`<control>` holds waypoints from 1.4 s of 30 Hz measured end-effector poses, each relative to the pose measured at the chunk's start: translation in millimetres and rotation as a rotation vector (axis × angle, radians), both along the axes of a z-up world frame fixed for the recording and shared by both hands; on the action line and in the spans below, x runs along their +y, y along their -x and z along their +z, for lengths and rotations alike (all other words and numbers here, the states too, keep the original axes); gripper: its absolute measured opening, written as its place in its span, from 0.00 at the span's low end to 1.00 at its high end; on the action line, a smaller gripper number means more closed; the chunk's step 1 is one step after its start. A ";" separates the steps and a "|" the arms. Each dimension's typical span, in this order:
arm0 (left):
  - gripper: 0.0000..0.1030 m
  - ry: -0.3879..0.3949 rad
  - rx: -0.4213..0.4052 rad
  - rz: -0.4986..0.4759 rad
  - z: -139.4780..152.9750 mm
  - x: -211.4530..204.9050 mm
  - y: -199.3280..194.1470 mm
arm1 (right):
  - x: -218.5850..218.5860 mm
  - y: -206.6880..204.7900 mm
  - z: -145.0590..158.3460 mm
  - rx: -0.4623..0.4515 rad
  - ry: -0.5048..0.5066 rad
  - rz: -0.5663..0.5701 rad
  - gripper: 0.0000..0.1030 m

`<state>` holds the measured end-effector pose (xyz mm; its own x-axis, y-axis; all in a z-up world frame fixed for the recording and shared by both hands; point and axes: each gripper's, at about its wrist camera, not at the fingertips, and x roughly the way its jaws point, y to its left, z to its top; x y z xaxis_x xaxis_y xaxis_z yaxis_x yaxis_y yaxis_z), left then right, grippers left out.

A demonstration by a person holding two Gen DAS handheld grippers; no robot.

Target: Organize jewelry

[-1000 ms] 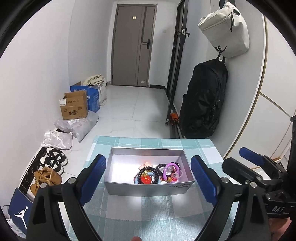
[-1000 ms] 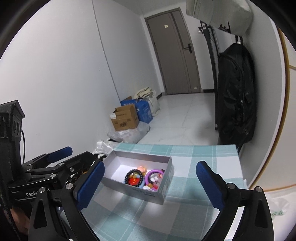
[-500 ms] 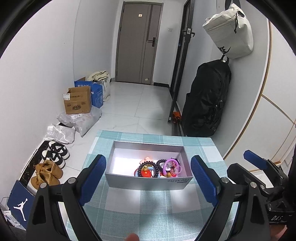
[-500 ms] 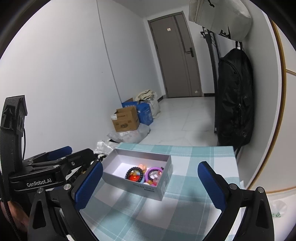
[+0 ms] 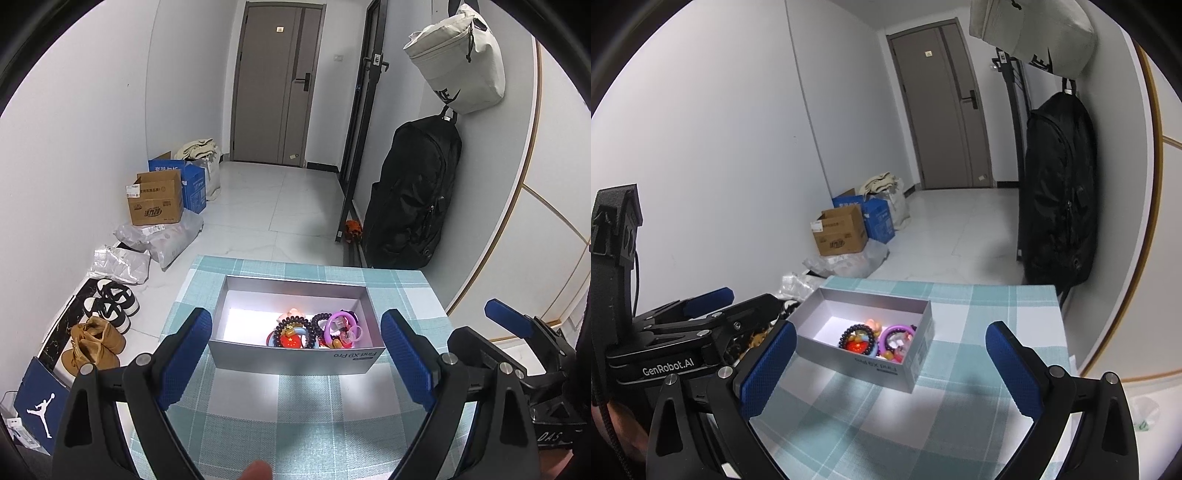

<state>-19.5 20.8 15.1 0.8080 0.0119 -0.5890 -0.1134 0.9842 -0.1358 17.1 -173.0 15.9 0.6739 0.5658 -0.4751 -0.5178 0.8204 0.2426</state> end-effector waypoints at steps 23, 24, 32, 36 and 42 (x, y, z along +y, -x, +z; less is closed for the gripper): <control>0.87 0.022 0.011 -0.010 -1.8 0.6 -1.8 | 3.2 -1.9 -4.0 0.019 0.017 -0.006 1.00; 0.87 0.024 0.010 -0.010 -1.6 0.7 -1.8 | 3.3 -1.5 -3.9 0.018 0.017 -0.006 1.00; 0.87 0.027 0.011 -0.010 -2.2 0.3 -1.7 | 3.0 -1.7 -4.4 0.019 0.019 -0.006 1.00; 0.87 0.024 0.009 -0.013 -2.1 -0.1 -1.5 | 2.9 -2.0 -5.8 0.023 0.019 -0.008 1.00; 0.87 0.026 0.007 -0.016 -1.7 -1.1 -3.0 | 2.7 -2.2 -5.8 0.024 0.020 -0.008 1.00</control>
